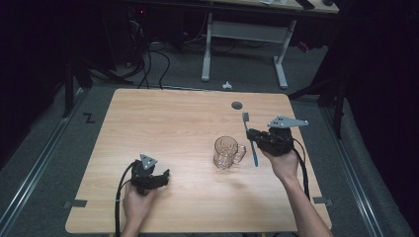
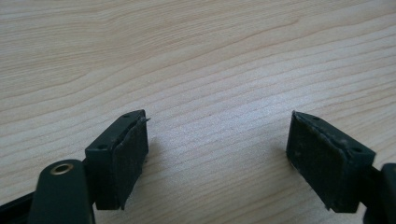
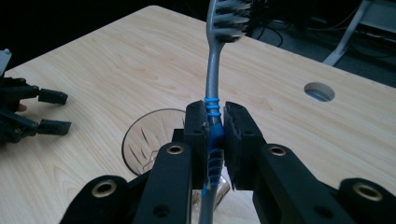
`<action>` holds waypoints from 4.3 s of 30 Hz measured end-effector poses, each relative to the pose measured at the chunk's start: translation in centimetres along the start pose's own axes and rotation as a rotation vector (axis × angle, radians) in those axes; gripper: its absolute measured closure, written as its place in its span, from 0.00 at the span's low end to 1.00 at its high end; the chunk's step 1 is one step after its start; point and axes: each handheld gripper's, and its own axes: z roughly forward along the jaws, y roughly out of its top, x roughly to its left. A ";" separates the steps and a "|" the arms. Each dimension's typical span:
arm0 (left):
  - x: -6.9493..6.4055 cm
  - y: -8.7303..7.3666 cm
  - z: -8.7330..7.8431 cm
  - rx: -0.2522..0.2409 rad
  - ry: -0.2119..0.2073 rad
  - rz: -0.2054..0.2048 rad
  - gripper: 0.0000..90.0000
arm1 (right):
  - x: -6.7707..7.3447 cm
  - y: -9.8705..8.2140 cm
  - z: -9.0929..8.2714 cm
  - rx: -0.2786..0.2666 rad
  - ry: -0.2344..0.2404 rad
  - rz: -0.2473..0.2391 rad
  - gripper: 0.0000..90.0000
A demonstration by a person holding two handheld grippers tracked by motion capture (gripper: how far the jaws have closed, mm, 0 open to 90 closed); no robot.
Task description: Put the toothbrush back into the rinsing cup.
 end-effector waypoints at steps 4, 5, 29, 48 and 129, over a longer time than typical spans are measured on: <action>0.0 0.0 0.0 0.000 0.000 0.000 0.24 | -0.1 0.2 0.4 -0.002 -0.003 0.004 0.89; 0.0 0.0 0.0 0.000 0.000 0.000 0.24 | -0.1 0.3 0.5 -0.005 -0.003 0.004 0.89; 0.0 0.0 0.0 0.002 -0.002 0.003 0.24 | -0.6 2.1 2.2 -0.063 -0.014 0.028 0.89; 0.0 0.0 0.0 0.000 -0.001 0.002 0.24 | -0.9 2.6 4.1 -0.082 -0.035 0.052 0.89; 0.0 0.0 0.0 -0.001 -0.002 0.003 0.24 | -0.7 -0.2 2.5 -0.047 -0.041 0.029 0.89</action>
